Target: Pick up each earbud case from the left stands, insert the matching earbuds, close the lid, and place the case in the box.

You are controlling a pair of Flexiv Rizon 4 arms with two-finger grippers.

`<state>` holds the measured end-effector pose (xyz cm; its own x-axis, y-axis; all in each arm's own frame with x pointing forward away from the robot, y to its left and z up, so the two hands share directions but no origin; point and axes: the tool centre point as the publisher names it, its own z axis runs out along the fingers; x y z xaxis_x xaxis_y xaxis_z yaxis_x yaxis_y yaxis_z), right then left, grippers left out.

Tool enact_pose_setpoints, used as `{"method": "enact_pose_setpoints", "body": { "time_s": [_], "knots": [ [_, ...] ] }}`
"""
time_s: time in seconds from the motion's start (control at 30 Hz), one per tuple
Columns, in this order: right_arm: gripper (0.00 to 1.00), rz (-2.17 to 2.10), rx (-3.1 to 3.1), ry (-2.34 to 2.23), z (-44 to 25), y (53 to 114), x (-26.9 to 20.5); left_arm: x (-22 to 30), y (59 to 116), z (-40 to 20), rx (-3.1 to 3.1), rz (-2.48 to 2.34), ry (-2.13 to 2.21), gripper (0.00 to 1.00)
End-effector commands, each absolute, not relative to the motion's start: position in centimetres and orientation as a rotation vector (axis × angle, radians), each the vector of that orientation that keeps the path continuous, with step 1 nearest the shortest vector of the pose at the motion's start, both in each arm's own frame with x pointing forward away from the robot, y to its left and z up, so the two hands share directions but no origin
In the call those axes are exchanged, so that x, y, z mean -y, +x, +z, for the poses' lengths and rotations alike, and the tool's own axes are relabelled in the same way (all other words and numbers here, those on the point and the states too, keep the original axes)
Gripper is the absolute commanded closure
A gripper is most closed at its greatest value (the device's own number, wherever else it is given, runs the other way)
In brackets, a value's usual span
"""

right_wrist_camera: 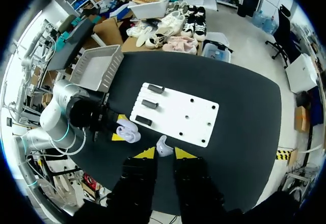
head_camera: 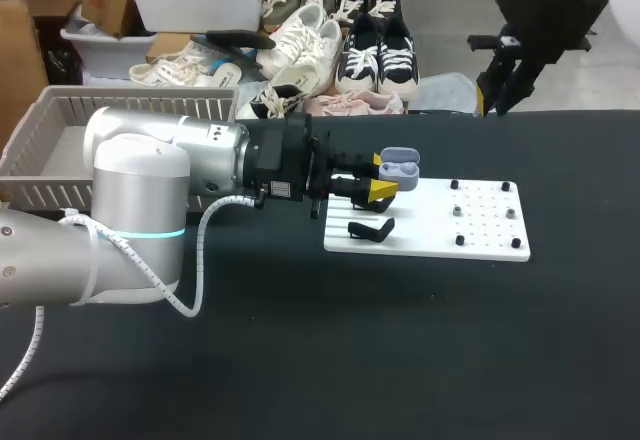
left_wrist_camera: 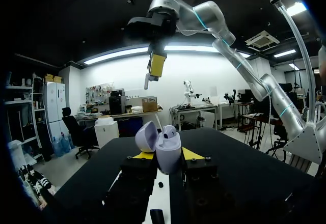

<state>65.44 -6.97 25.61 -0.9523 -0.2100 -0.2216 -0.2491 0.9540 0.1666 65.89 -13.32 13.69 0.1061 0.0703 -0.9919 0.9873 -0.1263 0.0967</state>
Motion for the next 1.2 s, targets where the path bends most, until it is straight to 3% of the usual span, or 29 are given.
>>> {"method": "enact_pose_setpoints", "body": {
  "time_s": [0.03,0.73,1.2],
  "knots": [
    [1.00,0.162,-2.919,-0.332,26.9,63.7,5.5,13.4,66.0,13.7,-1.127,-1.186,1.405,1.00],
    [1.00,0.186,-3.016,-0.426,25.7,61.8,-2.5,13.4,66.0,13.7,-1.127,-1.186,1.405,1.00],
    [1.00,0.164,-3.047,-0.288,23.9,62.3,-3.5,13.4,66.0,13.7,-1.127,-1.186,1.405,1.00]
  ]
}}
